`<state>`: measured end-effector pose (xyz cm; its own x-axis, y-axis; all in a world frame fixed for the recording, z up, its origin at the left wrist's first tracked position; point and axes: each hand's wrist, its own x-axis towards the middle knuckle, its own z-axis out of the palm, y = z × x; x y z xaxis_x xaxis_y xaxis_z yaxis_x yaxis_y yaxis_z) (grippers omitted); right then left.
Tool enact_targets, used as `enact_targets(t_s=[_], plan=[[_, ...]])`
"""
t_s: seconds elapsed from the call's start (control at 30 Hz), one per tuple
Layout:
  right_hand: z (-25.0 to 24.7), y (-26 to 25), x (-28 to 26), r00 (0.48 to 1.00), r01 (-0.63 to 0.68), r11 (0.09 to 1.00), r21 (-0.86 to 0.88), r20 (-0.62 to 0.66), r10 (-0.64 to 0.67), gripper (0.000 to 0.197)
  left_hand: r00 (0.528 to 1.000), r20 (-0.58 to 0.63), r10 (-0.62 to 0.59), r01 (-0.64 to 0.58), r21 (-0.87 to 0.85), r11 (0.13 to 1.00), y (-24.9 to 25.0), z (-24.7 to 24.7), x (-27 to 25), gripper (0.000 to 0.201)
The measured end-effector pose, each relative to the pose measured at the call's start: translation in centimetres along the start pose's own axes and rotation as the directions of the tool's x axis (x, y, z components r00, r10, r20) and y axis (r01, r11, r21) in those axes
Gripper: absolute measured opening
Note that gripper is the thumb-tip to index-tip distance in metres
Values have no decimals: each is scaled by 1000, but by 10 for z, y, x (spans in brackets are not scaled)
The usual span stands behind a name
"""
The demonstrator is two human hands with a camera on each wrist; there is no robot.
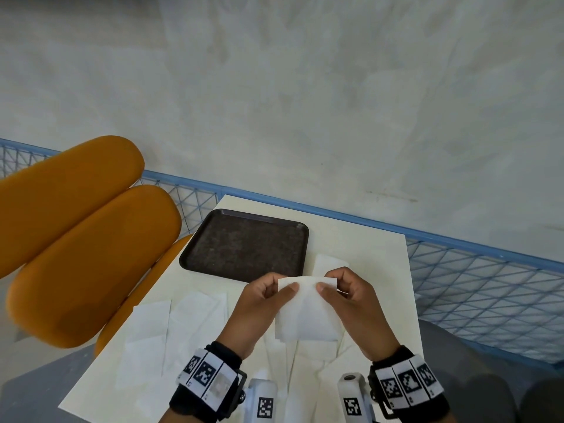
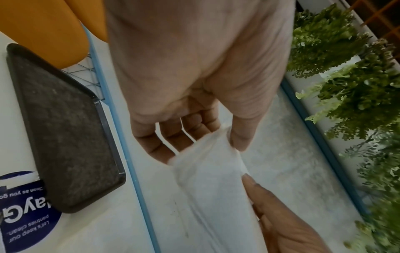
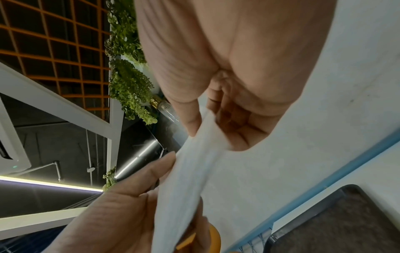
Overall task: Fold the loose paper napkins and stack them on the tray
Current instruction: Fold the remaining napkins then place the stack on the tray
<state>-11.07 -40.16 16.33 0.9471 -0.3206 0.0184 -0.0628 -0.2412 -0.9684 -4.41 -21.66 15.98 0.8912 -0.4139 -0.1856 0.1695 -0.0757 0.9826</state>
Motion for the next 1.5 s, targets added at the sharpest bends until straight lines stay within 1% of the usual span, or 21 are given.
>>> enact_targets(t_s=[0.1, 0.2, 0.27, 0.33, 0.4, 0.47, 0.53, 0.63, 0.7, 0.8, 0.87, 0.9, 0.97, 1.0, 1.07, 1.1, 1.17, 1.23, 1.33, 1.4, 1.5], plan=[[0, 2, 0, 999, 17, 998, -55, -51, -20, 5, 1000, 3, 10, -10, 3, 1000, 1, 4, -1, 11], [5, 0, 0, 986, 80, 984, -156, -134, -101, 7, 996, -11, 84, -82, 102, 991, 3, 14, 1, 9], [11, -3, 2, 965, 112, 974, -196, -213, -154, 13, 989, -77, 125, -113, 148, 983, 4, 24, 3, 20], [14, -4, 5, 941, 116, 967, -227, -288, -180, 23, 973, -184, 141, -109, 175, 979, 2, 33, 7, 34], [17, -3, 7, 927, 101, 963, -250, -329, -182, 32, 951, -266, 158, -101, 214, 972, -2, 36, 9, 40], [17, -4, 7, 911, 114, 956, -269, -356, -208, 34, 932, -293, 211, -132, 267, 955, -5, 37, 11, 40], [17, -3, 4, 889, 167, 944, -285, -371, -269, 32, 918, -306, 253, -155, 310, 938, -8, 38, 12, 38], [18, 3, 1, 856, 225, 922, -315, -388, -342, 27, 912, -315, 263, -148, 344, 927, -12, 41, 10, 35], [20, 10, 1, 857, 205, 932, -299, -404, -318, 27, 901, -319, 293, -167, 369, 914, -13, 41, 8, 33], [23, 23, 3, 877, 128, 961, -245, -425, -225, 30, 894, -295, 337, -205, 400, 893, -15, 41, 7, 31], [24, 27, 2, 898, 96, 973, -211, -404, -176, 30, 907, -288, 306, -181, 391, 903, -21, 40, 10, 30], [23, 30, 0, 922, 78, 980, -183, -360, -140, 29, 912, -296, 285, -158, 388, 908, -26, 37, 12, 31], [20, 33, -3, 980, 19, 997, -78, -196, -34, 19, 913, -326, 244, -110, 382, 918, -37, 30, 19, 35], [17, 33, -4, 995, -22, 1000, 10, -97, 23, 13, 912, -340, 230, -90, 380, 921, -42, 25, 22, 37], [11, 38, -6, 996, -84, 990, 114, 31, 81, 11, 910, -354, 217, -62, 399, 915, -49, 19, 25, 39], [9, 44, -4, 995, -99, 989, 108, 45, 94, 15, 912, -352, 209, -48, 415, 908, -52, 16, 27, 37], [3, 58, 6, 990, -143, 984, 104, 23, 141, 20, 924, -343, 169, -18, 402, 916, -58, 11, 29, 30], [-6, 78, 28, 977, -208, 969, 132, -27, 213, 19, 924, -372, 87, 45, 332, 942, -66, 2, 28, 25], [-26, 123, 75, 920, -303, 943, 141, -215, 328, 13, 900, -434, -42, 164, 246, 955, -90, -21, 19, 27], [-37, 149, 105, 871, -345, 933, 101, -335, 358, 13, 890, -431, -149, 265, 224, 938, -113, -39, 8, 29], [-45, 180, 137, 830, -392, 917, 81, -398, 390, 16, 859, -418, -294, 419, 245, 874, -147, -64, -14, 20]])
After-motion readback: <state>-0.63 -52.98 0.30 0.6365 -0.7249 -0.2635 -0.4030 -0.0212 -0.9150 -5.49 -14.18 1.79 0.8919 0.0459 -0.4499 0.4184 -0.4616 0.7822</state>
